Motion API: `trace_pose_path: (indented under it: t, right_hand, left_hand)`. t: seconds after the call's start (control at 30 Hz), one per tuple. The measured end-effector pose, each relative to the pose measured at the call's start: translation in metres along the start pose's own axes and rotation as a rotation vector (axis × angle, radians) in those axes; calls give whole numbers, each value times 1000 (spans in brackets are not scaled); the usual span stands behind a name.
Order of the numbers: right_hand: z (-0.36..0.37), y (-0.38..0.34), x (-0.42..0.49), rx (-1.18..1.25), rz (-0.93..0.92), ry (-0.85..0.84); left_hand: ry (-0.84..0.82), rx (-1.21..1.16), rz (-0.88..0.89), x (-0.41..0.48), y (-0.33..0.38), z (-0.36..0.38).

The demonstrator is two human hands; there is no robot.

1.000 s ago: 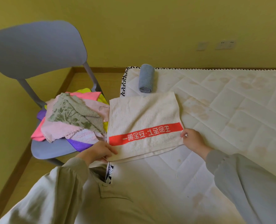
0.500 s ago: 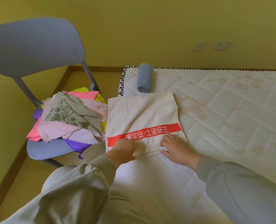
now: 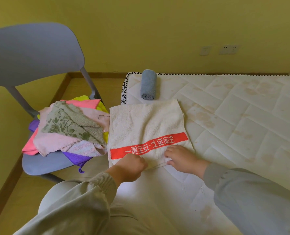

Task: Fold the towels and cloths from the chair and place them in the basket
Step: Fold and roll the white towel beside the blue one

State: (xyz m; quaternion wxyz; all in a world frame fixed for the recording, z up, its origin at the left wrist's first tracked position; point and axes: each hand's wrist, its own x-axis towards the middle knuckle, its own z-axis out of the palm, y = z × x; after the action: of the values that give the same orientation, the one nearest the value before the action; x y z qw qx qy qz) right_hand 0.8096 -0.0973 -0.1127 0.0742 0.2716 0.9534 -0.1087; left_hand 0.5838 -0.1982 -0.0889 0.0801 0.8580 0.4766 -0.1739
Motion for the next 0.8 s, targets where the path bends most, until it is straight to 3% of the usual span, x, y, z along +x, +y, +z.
trace_pose_path:
  t: [0.1, 0.3, 0.4, 0.8]
  right_hand:
    - [-3, -2, 1, -94, -46, -18]
    - [-4, -2, -5, -328, -205, 100]
    - [6, -2, -15, -304, -234, 92]
    - [-6, -26, 7, -230, 156, 98]
  left_hand:
    - [-16, 76, 6, 4, 6, 3]
    - [-38, 93, -88, 9, 14, 5]
    - [-50, 78, -128, 9, 18, 4]
    - [-54, -62, -460, 9, 13, -15]
